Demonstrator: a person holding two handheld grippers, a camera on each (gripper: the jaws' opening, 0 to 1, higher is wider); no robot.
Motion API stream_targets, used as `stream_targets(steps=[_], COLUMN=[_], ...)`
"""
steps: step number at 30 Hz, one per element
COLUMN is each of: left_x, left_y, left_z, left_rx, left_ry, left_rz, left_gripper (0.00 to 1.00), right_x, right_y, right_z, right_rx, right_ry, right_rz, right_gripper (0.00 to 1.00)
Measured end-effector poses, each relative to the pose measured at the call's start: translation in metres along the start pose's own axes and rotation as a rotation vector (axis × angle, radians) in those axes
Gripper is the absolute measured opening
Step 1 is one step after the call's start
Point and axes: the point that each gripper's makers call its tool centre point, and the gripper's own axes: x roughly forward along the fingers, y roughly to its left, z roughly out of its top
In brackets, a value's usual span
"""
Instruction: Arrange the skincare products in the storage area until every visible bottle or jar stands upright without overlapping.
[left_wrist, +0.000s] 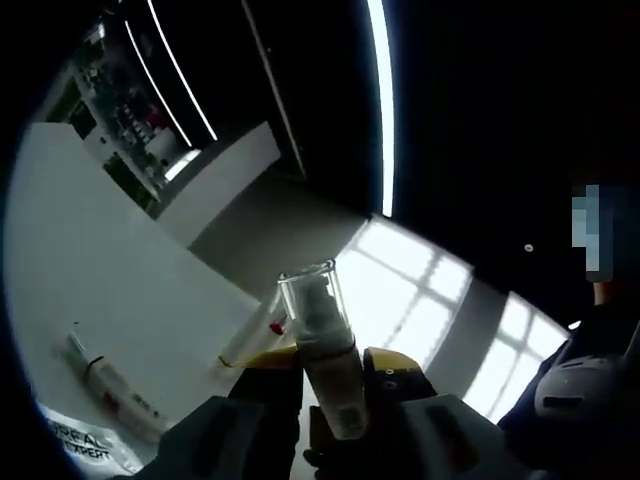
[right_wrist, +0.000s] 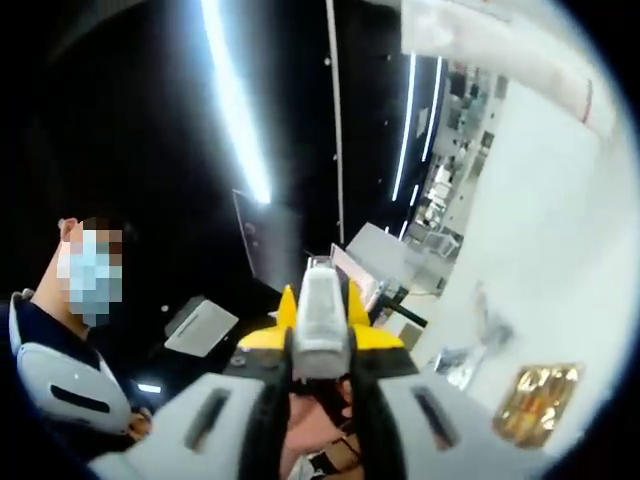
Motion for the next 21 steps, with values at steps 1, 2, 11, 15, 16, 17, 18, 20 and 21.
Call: stream_targets(steps=[1, 2, 11, 15, 16, 17, 18, 20, 21], left_x=[0.0, 0.0, 0.0, 0.001, 0.001, 0.001, 0.001, 0.0, 0.0], left_y=[0.0, 0.001, 0.002, 0.003, 0.003, 0.004, 0.004, 0.005, 0.005], left_z=[0.0, 0.0, -0.001, -0.003, -0.003, -0.003, -0.004, -0.004, -0.004], left_rx=[0.0, -0.002, 0.017, 0.027, 0.03, 0.03, 0.031, 0.032, 0.034], left_ry=[-0.001, -0.003, 0.004, 0.007, 0.007, 0.008, 0.008, 0.009, 0.009], left_rz=[0.0, 0.002, 0.011, 0.022, 0.024, 0.024, 0.026, 0.029, 0.032], left_gripper=[0.23, 0.23, 0.21, 0.21, 0.21, 0.21, 0.21, 0.2, 0.2], right_x=[0.0, 0.0, -0.002, -0.004, -0.004, -0.005, -0.005, -0.005, -0.004], right_y=[-0.001, -0.001, -0.008, -0.013, -0.014, -0.014, -0.014, -0.015, -0.015], right_z=[0.0, 0.0, 0.001, 0.002, 0.002, 0.002, 0.002, 0.002, 0.001], right_rx=[-0.003, -0.002, -0.02, -0.035, -0.04, -0.044, -0.044, -0.043, -0.042], right_ry=[0.0, 0.002, -0.001, 0.0, 0.001, 0.002, 0.002, 0.0, 0.002], right_rz=[-0.003, -0.005, -0.031, -0.053, -0.056, -0.057, -0.059, -0.06, -0.059], right_gripper=[0.2, 0.2, 0.21, 0.22, 0.22, 0.22, 0.23, 0.24, 0.26])
